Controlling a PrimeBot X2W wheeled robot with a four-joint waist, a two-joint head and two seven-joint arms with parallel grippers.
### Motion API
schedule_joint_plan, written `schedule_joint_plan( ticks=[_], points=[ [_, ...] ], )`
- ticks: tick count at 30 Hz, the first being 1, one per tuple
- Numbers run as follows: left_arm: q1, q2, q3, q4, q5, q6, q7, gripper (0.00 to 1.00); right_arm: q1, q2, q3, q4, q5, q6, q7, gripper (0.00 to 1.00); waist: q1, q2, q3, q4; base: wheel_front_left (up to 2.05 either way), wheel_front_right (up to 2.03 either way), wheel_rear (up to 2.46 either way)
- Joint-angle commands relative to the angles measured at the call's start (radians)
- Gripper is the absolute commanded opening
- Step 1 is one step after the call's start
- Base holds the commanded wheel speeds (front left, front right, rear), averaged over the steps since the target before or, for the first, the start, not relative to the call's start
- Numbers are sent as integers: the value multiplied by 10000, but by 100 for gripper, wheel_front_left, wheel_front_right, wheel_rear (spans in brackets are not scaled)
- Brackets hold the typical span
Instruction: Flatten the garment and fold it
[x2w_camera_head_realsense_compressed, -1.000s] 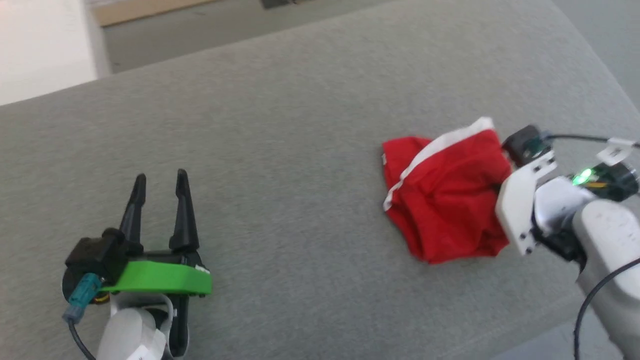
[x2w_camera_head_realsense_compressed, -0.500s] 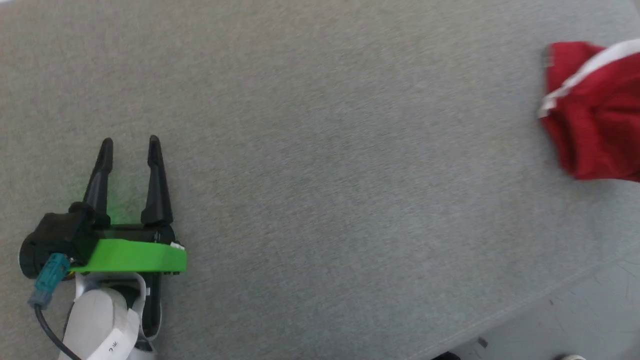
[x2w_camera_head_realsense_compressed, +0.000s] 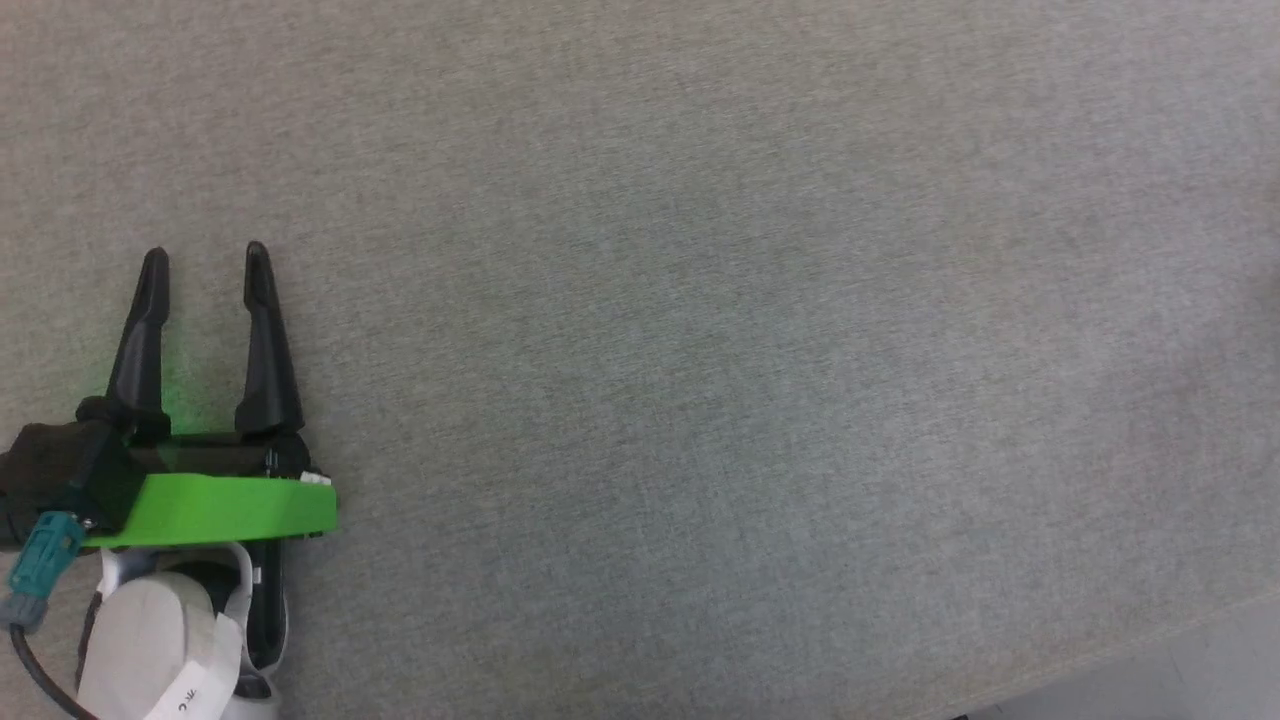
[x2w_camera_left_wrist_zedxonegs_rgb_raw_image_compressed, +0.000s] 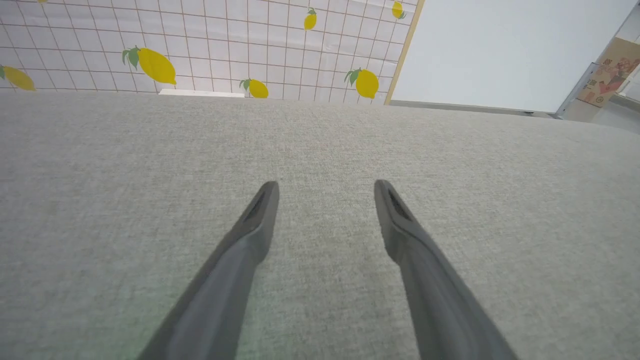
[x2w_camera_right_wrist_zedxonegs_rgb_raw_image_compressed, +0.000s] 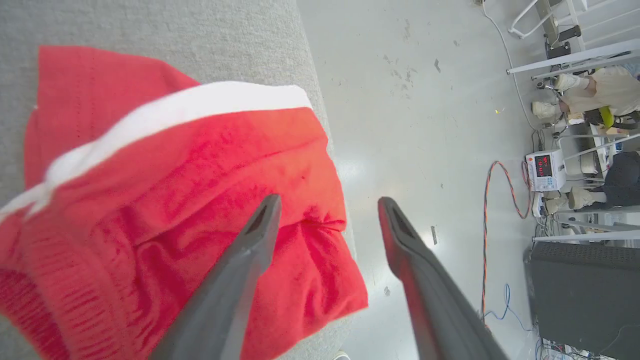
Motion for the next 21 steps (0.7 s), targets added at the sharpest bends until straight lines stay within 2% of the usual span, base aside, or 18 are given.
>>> schedule_joint_plan(
  ticks=[1, 6, 12, 17, 18, 21],
  points=[
    [80, 105, 42, 38, -69, 69, 15, 100, -118, 6, -114, 30, -146, -17, -159, 100, -1, 111, -12, 60, 0, 0, 0],
    [157, 85, 105, 183, -152, 127, -98, 100, -558, 125, -157, -247, -121, -17, -898, 100, -1, 111, -438, 51, 0, 0, 0],
    [391, -62, 213, 593, -274, 232, -342, 100, -1135, 163, 1152, -1280, 468, -17, -2406, 100, -1, 111, -1590, 192, 0, 0, 0],
    [602, -317, 311, 932, -473, 336, -518, 100, -1552, 616, 2254, -2381, 1136, -17, -3296, 100, -1, 111, -2780, 595, 0, 0, 0],
    [786, -449, 482, 1062, -616, 457, -595, 100, -1504, 1365, 2543, -3012, 1349, -17, -3665, 100, -1, 111, -3432, 872, 0, 0, 0],
    [860, -514, 535, 1125, -673, 496, -634, 100, -1132, 2210, 2515, -3590, 1544, -17, -4020, 100, -1, 111, -3901, 1242, 0, 0, 0]
  ],
)
